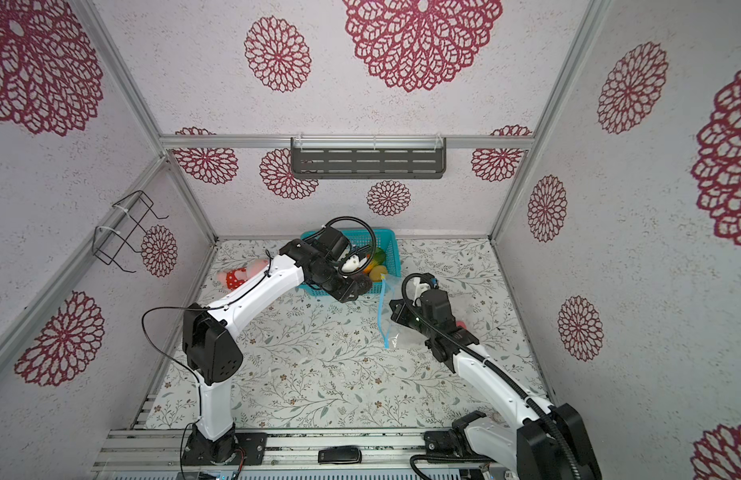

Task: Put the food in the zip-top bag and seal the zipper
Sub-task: 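Carry the dark beet with the left gripper over the bag mouth, then lower the beet into the clear bag and open the left gripper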

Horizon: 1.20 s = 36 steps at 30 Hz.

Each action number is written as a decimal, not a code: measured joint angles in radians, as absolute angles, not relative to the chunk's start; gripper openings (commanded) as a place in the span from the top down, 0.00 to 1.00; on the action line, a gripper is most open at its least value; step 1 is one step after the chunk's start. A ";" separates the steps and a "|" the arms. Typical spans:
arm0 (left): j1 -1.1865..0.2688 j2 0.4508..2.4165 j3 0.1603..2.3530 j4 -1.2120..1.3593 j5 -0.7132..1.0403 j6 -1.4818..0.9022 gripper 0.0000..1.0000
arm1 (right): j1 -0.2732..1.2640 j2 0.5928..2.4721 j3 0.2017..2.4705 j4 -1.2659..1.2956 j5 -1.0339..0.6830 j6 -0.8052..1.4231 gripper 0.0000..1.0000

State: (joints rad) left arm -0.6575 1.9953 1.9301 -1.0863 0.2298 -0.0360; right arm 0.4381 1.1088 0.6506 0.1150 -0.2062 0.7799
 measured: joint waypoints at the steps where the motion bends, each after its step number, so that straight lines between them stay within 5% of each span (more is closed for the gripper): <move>1: -0.664 1.995 1.922 -1.086 0.237 -0.040 0.71 | 0.438 1.107 0.651 0.115 -0.206 0.780 1.00; 36: -0.740 2.080 1.918 -1.069 0.354 -0.087 0.59 | 0.438 1.089 0.651 0.183 -0.222 0.788 1.00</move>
State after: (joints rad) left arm -0.7399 2.0804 1.9182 -1.0687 0.3542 -0.0868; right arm 0.4381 1.0885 0.6506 0.1833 -0.2218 0.7879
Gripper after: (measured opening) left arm 0.394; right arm 0.056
